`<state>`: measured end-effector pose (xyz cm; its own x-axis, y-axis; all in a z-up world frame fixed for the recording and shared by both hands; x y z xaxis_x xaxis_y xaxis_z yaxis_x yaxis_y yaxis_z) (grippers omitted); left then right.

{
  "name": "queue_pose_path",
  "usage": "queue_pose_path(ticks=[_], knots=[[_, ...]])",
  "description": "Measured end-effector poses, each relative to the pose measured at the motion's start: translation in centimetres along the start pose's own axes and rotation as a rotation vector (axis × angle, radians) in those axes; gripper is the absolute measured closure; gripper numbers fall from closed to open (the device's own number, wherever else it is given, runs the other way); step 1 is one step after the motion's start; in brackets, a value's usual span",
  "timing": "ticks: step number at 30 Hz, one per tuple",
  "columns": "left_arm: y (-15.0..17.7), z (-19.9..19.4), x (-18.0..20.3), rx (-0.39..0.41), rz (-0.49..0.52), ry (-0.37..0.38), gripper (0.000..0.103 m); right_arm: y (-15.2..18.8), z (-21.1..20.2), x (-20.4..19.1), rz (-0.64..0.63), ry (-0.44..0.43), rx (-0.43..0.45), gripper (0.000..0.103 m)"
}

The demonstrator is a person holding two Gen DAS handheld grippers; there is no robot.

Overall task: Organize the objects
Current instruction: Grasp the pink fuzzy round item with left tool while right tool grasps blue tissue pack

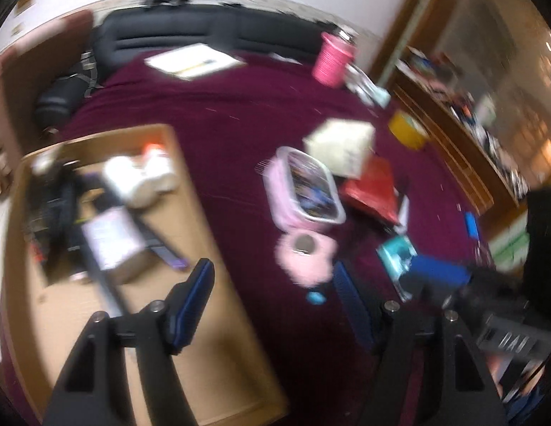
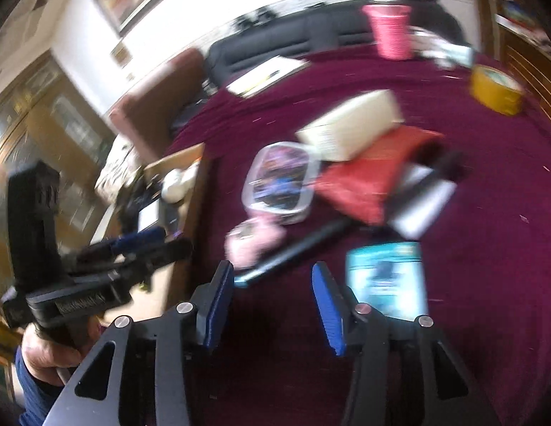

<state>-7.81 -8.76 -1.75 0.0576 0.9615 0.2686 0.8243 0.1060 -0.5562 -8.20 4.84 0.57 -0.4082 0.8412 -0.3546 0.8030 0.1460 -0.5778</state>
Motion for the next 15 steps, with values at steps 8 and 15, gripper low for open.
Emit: queue_pose_path(ticks=[8, 15], knots=[[0.5, 7.0, 2.9, -0.122, 0.054, -0.091, 0.034, 1.0, -0.7, 6.2, 0.091, 0.045, -0.008, 0.051], [0.0, 9.0, 2.8, -0.125, 0.037, -0.093, 0.063, 1.6, 0.3, 8.2, 0.057, 0.116, -0.037, 0.047]])
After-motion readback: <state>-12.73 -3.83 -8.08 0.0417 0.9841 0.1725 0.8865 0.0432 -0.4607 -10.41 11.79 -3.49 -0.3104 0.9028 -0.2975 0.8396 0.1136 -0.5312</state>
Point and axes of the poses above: each gripper's, at about its wrist camera, not at the fingertips, and z roughly the way its jaws point, x to its right, y to its underside, the point moved 10 cm from there along z, roughly the way its jaws point, and after that the axes turned 2 degrees about -z, right-handed, at the moved point
